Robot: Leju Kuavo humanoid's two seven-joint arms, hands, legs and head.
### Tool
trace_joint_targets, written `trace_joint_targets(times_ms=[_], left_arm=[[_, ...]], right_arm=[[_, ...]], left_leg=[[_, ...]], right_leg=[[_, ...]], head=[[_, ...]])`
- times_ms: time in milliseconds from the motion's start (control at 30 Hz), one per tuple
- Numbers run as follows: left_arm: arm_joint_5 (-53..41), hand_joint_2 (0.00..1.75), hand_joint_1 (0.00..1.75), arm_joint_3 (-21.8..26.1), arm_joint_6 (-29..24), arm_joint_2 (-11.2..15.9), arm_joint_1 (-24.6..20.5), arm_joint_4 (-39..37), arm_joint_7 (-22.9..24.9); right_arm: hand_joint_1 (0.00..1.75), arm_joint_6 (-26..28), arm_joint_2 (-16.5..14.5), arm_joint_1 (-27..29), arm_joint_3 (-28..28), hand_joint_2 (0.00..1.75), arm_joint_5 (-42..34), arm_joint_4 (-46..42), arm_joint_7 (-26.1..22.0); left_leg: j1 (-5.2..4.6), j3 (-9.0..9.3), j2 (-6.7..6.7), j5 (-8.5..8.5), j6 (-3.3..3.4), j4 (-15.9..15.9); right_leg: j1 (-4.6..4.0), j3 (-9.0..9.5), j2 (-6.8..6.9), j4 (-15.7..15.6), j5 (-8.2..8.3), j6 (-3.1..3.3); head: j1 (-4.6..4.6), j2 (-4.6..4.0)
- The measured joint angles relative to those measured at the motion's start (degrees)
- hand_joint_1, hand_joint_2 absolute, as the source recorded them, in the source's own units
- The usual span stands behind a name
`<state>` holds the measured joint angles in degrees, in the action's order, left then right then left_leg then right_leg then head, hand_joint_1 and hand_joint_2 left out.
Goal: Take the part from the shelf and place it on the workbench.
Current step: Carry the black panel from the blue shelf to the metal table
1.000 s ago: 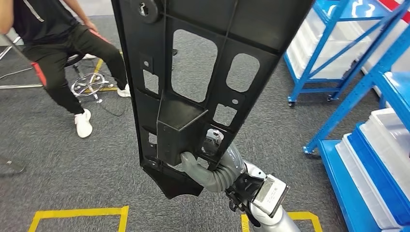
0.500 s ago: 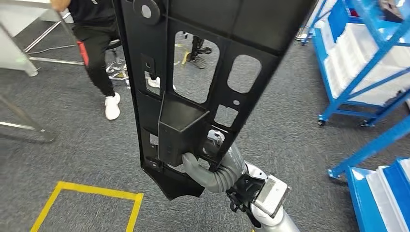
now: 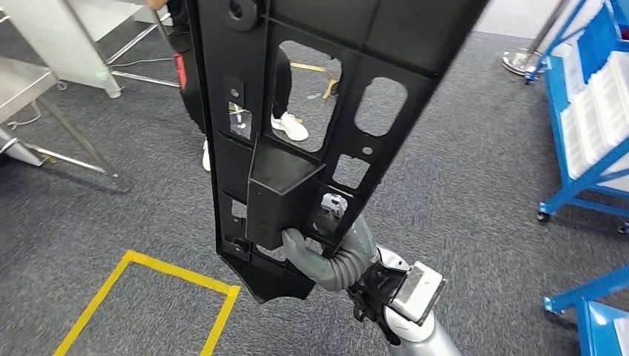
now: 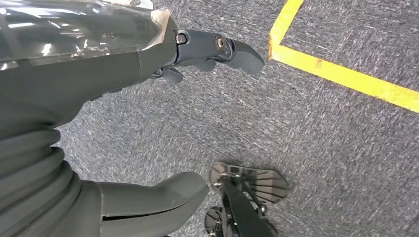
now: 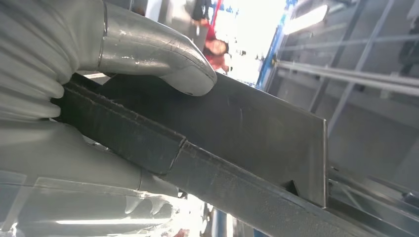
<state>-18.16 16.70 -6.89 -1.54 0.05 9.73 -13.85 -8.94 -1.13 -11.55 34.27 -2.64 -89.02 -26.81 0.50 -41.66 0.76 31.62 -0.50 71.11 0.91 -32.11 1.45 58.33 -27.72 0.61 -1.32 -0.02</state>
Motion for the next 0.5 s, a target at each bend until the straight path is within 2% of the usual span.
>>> trace_joint_targets(times_ms=[33, 67, 100, 133, 167, 200, 233, 267, 333, 367, 400, 467, 500], left_arm=[[-0.17, 1.75, 0.0, -0.02, 0.04, -0.03, 0.03, 0.0, 0.02], [-0.27, 1.75, 0.0, -0.03, 0.08, -0.07, 0.08, 0.0, 0.07], [-0.33, 1.75, 0.0, -0.03, 0.09, -0.08, 0.13, 0.0, 0.11], [-0.35, 1.75, 0.0, -0.03, 0.09, -0.06, 0.13, 0.01, 0.15], [-0.37, 1.75, 0.0, -0.03, 0.08, -0.04, 0.05, 0.02, 0.17], [-0.39, 1.75, 0.0, -0.03, 0.05, -0.02, -0.08, 0.04, 0.17], [-0.44, 1.75, 0.0, -0.04, 0.02, -0.01, -0.21, 0.05, 0.17], [-0.49, 1.75, 0.0, -0.04, -0.02, -0.01, -0.29, 0.07, 0.18], [-0.68, 1.75, 0.0, -0.05, -0.08, -0.01, -0.22, 0.07, 0.24], [-0.81, 1.75, 0.0, -0.05, -0.1, -0.04, -0.15, 0.07, 0.29], [-0.95, 1.75, 0.0, -0.04, -0.11, -0.05, -0.16, 0.07, 0.36], [-1.13, 1.75, 0.0, -0.03, -0.14, -0.06, -0.38, 0.08, 0.44], [-1.16, 1.75, 0.0, -0.03, -0.16, -0.04, -0.47, 0.08, 0.45]], right_arm=[[1.75, 0.0, 0.02, 0.04, -0.02, 1.75, -0.04, 0.01, 0.01], [1.75, 0.0, 0.03, 0.06, -0.03, 1.75, -0.12, 0.02, 0.02], [1.75, 0.0, 0.03, 0.06, -0.04, 1.75, -0.22, 0.02, 0.02], [1.75, 0.0, 0.03, 0.04, -0.05, 1.75, -0.31, 0.02, 0.02], [1.75, -0.01, 0.03, 0.02, -0.09, 1.75, -0.38, 0.02, 0.02], [1.75, -0.01, 0.04, -0.01, -0.16, 1.75, -0.43, 0.02, 0.02], [1.75, -0.01, 0.03, -0.04, -0.23, 1.75, -0.44, 0.02, 0.02], [1.75, -0.02, 0.02, -0.06, -0.29, 1.75, -0.44, 0.03, 0.02], [1.75, -0.03, -0.09, -0.11, -0.33, 1.75, -0.44, 0.02, 0.02], [1.75, -0.03, -0.15, -0.12, -0.36, 1.75, -0.44, 0.02, 0.02], [1.75, -0.03, -0.16, -0.13, -0.42, 1.75, -0.44, 0.01, -0.03], [1.75, -0.02, 0.03, 0.05, -0.59, 1.75, -0.44, 0.06, -0.07], [1.75, -0.02, 0.18, 0.25, -0.7, 1.75, -0.44, 0.1, -0.08]], left_leg=[[0.11, -1.29, -0.31, 0.58, -0.1, 2.38], [0.19, -1.56, -0.52, 0.14, -0.16, 2.8], [0.24, -0.63, -0.89, -1.24, -0.15, 0.95], [0.24, 1.3, -1.67, -3.08, -0.05, -2.59], [0.1, 3.49, -3.11, -4.55, 0.08, -6.6], [-0.09, 5.22, -4.19, -5.54, 0.33, -9.78], [-0.31, 6.21, -4.9, -5.9, 0.61, -11.67], [-0.59, 6.45, -4.96, -5.81, 0.92, -12.35], [-0.68, 6.54, -3.36, -5.98, 1.68, -12.66], [-0.59, 6.81, -2.66, -6.15, 2.04, -12.98], [-0.42, 7.1, -1.95, -6.37, 2.44, -13.29], [-0.19, 7.34, -0.48, -6.6, 2.94, -13.54], [-0.16, 7.28, 0.39, -6.64, 3.07, -13.52]], right_leg=[[-0.11, 0.01, 0.78, 0.0, -0.07, 0.09], [-0.17, 0.03, 1.53, 0.01, -0.14, 0.15], [-0.19, 0.1, 2.25, 0.01, -0.22, 0.15], [-0.2, 0.21, 2.89, 0.01, -0.32, 0.1], [-0.35, 0.35, 3.5, 0.02, -0.47, -0.05], [-0.59, 0.47, 4.07, 0.05, -0.64, -0.3], [-0.82, 0.56, 4.62, 0.08, -0.81, -0.56], [-1.0, 0.66, 5.17, 0.08, -0.97, -0.85], [-1.04, 0.93, 6.14, 0.08, -1.32, -1.44], [-0.93, 0.95, 5.5, 0.54, -1.69, -1.7], [-0.86, 0.42, 4.07, 2.04, -2.5, -1.81], [-0.56, -2.65, 0.38, 8.51, -5.22, -1.64], [-0.49, -4.77, -0.63, 12.47, -6.6, -1.56]], head=[[0.0, 0.0], [0.01, 0.0], [0.01, 0.0], [0.01, 0.0], [0.01, 0.0], [-0.04, 0.0], [-0.12, 0.0], [-0.21, 0.0], [-0.3, 0.0], [-0.33, 0.0], [-0.34, 0.0], [-0.46, 0.0], [-0.48, 0.0]])
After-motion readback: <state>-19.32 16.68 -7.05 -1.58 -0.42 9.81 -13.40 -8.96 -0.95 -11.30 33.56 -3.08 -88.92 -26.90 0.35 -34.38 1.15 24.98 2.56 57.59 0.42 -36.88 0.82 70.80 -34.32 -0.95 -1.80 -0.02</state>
